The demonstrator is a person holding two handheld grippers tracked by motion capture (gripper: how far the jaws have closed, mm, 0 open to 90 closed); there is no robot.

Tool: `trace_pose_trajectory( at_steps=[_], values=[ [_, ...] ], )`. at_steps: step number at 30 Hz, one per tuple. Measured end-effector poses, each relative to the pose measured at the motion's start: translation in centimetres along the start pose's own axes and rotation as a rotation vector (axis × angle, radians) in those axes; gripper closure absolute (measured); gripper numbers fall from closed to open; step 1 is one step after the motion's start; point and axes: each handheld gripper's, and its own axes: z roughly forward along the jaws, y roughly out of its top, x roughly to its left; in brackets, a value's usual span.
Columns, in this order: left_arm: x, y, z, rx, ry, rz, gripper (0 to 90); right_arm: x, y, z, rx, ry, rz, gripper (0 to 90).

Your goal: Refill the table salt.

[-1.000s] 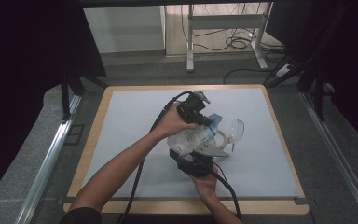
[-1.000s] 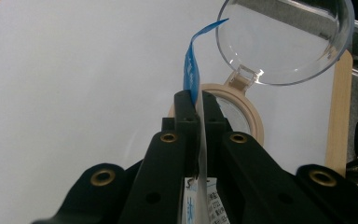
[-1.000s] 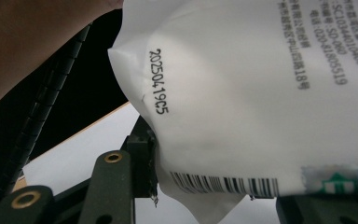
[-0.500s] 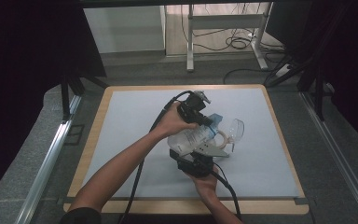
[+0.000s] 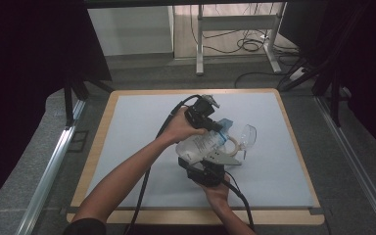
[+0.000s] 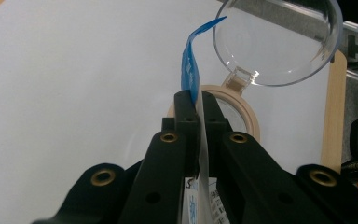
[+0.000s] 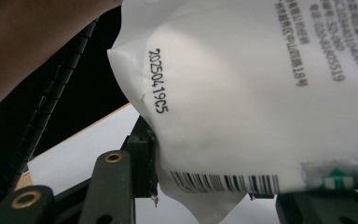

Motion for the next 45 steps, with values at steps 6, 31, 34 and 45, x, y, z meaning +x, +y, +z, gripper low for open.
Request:
trace_pose_trajectory(
  at_steps=[6, 31, 34, 45],
  values=[
    [0.05, -0.03, 0.10, 0.004, -0.003, -0.001, 89.6, -0.01, -0.06, -0.04, 0.002, 0.005, 0.005, 54.6],
    [0.14, 0.40, 0.76, 0.025, -0.024, 0.007, 89.6, 0.07, 0.15, -0.33, -0.007, -0.005, 0.034, 54.6],
    [0.12, 0.44, 0.78, 0.026, -0.023, 0.008, 89.6, 0.08, 0.17, -0.34, -0.009, -0.006, 0.034, 54.6],
    [0.26, 0.31, 0.81, 0.025, -0.026, 0.008, 89.6, 0.13, 0.16, -0.25, -0.003, -0.012, 0.033, 54.5]
  ],
)
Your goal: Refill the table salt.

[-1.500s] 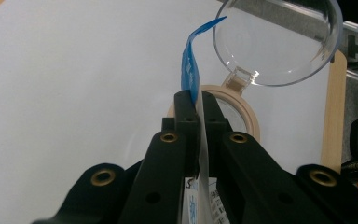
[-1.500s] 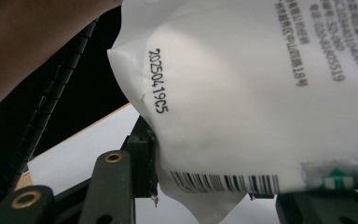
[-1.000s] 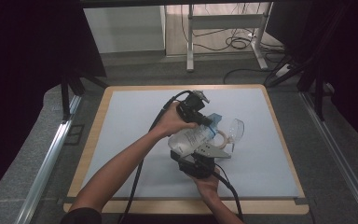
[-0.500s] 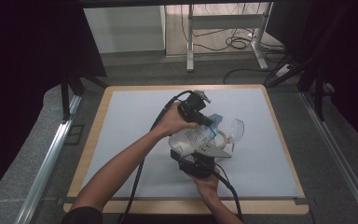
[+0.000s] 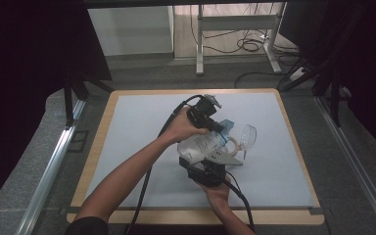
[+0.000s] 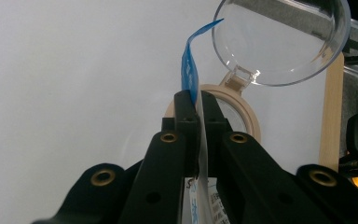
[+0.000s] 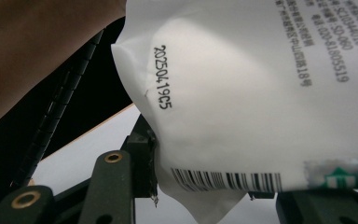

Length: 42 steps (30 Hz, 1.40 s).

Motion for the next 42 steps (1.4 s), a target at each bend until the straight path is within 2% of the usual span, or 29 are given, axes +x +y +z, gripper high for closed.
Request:
trace_pose_trajectory(
  at_steps=[42],
  values=[
    [0.16, -0.11, 0.01, 0.002, -0.008, -0.006, 89.6, 0.35, 0.09, 0.31, -0.001, -0.018, 0.006, 54.6]
  ],
)
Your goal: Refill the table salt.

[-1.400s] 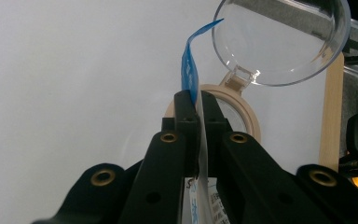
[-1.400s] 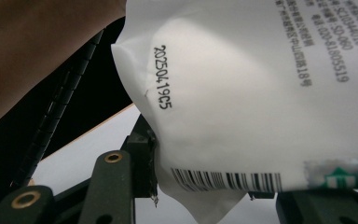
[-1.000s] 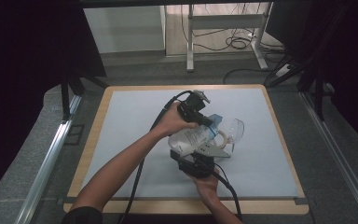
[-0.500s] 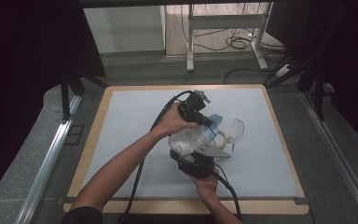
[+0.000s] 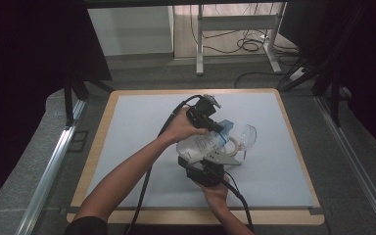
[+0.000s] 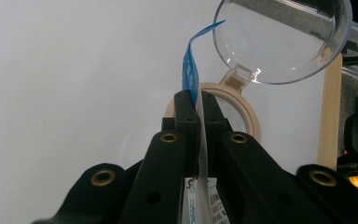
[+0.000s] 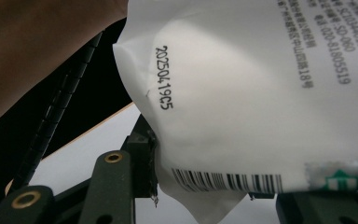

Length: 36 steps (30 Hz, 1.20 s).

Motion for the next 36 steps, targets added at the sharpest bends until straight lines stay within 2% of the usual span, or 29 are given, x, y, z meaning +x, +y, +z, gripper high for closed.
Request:
trace_pose_trajectory(
  at_steps=[18, 36],
  values=[
    [-0.05, 0.06, 0.09, -0.001, 0.000, -0.001, 89.6, 0.02, 0.03, 0.04, -0.001, -0.011, 0.008, 56.4],
    [-0.16, 0.27, 0.18, 0.005, 0.001, 0.002, 89.5, 0.25, 0.07, 0.02, -0.022, -0.018, 0.043, 56.3]
  ],
)
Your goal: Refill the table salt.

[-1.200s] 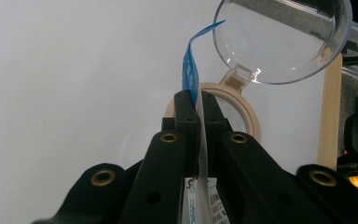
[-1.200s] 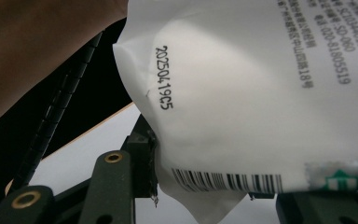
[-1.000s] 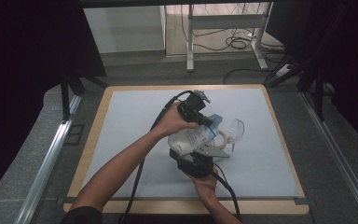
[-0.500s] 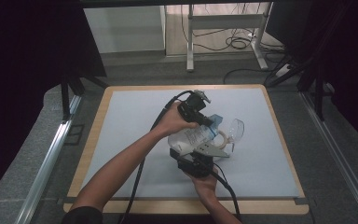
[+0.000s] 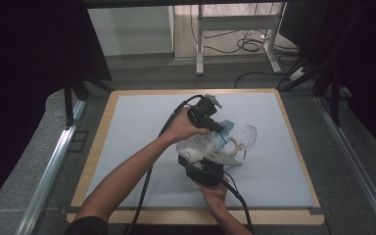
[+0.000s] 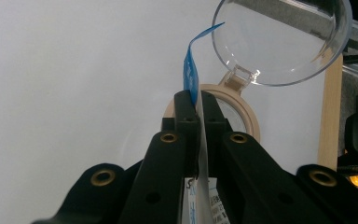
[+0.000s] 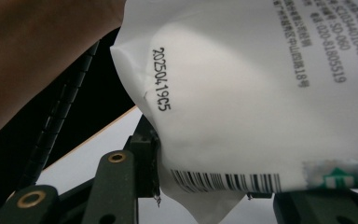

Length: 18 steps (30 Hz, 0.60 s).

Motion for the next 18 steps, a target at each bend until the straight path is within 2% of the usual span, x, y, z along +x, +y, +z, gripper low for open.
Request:
trace_pose_trajectory(
  at_steps=[18],
  values=[
    [-0.08, 0.22, -0.05, 0.002, 0.004, 0.007, 89.6, -0.06, 0.26, -0.11, -0.003, 0.005, 0.006, 56.5]
  ],
)
